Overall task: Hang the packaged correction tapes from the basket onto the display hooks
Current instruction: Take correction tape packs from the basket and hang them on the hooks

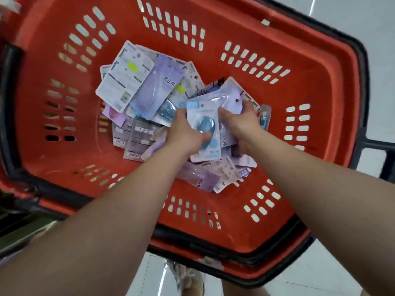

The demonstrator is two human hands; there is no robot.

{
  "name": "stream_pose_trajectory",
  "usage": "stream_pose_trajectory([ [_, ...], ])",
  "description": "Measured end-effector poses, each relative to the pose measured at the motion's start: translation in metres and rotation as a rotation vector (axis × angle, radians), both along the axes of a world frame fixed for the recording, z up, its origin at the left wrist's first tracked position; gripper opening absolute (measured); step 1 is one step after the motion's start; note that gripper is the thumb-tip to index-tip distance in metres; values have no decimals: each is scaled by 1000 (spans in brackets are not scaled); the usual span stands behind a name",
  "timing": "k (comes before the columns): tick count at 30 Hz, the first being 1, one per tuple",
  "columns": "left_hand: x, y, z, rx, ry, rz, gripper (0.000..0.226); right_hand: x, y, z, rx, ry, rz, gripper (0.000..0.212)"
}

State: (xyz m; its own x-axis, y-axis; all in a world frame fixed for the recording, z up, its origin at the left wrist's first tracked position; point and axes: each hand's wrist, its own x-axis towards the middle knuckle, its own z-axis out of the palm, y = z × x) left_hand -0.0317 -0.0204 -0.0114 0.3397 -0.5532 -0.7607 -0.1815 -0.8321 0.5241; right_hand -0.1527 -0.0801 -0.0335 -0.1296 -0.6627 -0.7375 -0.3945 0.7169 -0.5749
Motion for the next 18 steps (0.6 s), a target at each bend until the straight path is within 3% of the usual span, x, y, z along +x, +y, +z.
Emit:
stream_pose_trajectory([
  [5,25,11,13,-34,-148,-281,33,-21,-5,21,-231,80,137,24],
  [8,44,7,25,-53,-81,-434,18,-33,-11,38,-415,153,274,22],
  [11,34,-6,28,-61,26,-698,29,-39,-13,60,-590,166,327,26],
  [15,6,-23,36,-113,295,-537,30,-45,-20,78,-610,58,249,28],
  [18,1,-19,41,-132,372,-495,27,-45,-23,86,-543,-51,221,29],
])
